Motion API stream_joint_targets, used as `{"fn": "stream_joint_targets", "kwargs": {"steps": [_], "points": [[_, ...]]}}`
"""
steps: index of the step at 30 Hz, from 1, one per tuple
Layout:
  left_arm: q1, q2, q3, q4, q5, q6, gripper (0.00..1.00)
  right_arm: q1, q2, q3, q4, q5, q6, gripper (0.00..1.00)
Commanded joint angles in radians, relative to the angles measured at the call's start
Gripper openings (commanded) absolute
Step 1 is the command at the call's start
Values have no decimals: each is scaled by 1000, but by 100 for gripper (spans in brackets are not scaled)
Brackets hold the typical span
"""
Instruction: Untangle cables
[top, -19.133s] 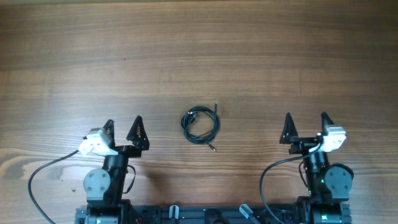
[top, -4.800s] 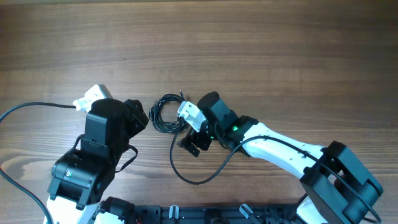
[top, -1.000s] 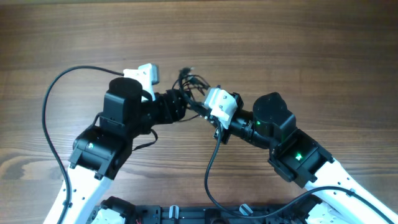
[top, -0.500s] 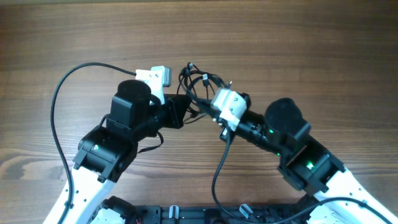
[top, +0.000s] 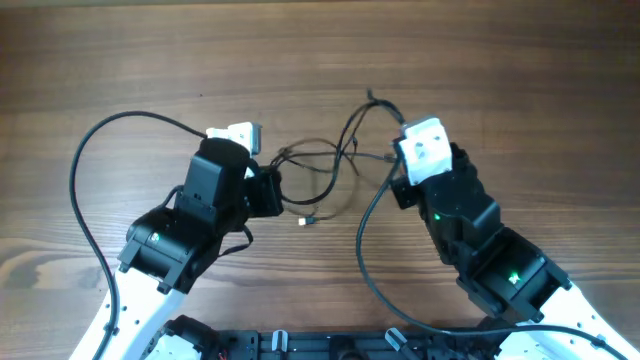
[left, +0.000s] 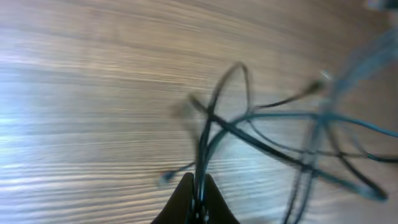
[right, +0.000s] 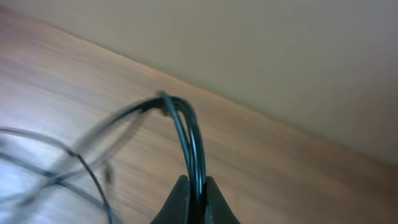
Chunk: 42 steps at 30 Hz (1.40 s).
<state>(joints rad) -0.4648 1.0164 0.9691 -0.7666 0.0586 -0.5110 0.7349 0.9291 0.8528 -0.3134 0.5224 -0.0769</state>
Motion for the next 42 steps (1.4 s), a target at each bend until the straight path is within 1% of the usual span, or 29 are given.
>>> {"fn": "stream_joint_targets", "kwargs": {"steps": [1,7,11,13,17,18,21,22,23,24,26,27,29,32,38,39,41,42], "points": [[-2,-35,11,-48,-209,-74,4,-4,-17,4,-70,226,62,4],[-2,-114,11,-110,-349,-158,4,-31,-11,4,-122,222,80,4],[-2,-183,11,-142,-417,-212,4,-43,10,4,-120,122,76,4],[-2,-208,11,-145,-420,-212,4,-43,29,4,-111,60,77,4],[-2,-246,11,-140,-419,-212,4,-43,84,4,-63,-128,66,4],[-2,-250,11,-136,-417,-212,4,-43,101,4,-35,-195,35,4],[-2,-249,11,-115,-383,-211,4,-43,158,4,58,-452,-117,4],[-2,-247,11,-102,-361,-201,4,-43,182,4,101,-601,-187,8],[-2,-245,11,-89,-339,-194,4,-43,196,4,124,-692,-217,28],[-2,-243,11,-74,-312,-180,4,-43,217,4,161,-835,-251,78],[-2,-238,11,-53,-288,-174,4,-43,247,4,214,-995,-270,90],[-2,-237,11,-48,-286,-174,4,-43,256,4,226,-1016,-269,99],[-2,-234,11,-28,-283,-174,4,-43,280,4,220,-967,-259,100],[-2,-234,11,10,-262,-174,4,-43,295,4,159,-867,-234,100],[-2,-230,11,127,-208,-170,4,-43,302,4,89,-859,-236,100],[-2,-230,11,152,-186,-169,4,-43,302,4,88,-859,-235,100],[-2,-230,11,211,-114,-130,4,-43,303,4,89,-859,-236,100],[-2,-230,11,257,-50,-96,4,-43,305,4,89,-859,-236,100]]}}
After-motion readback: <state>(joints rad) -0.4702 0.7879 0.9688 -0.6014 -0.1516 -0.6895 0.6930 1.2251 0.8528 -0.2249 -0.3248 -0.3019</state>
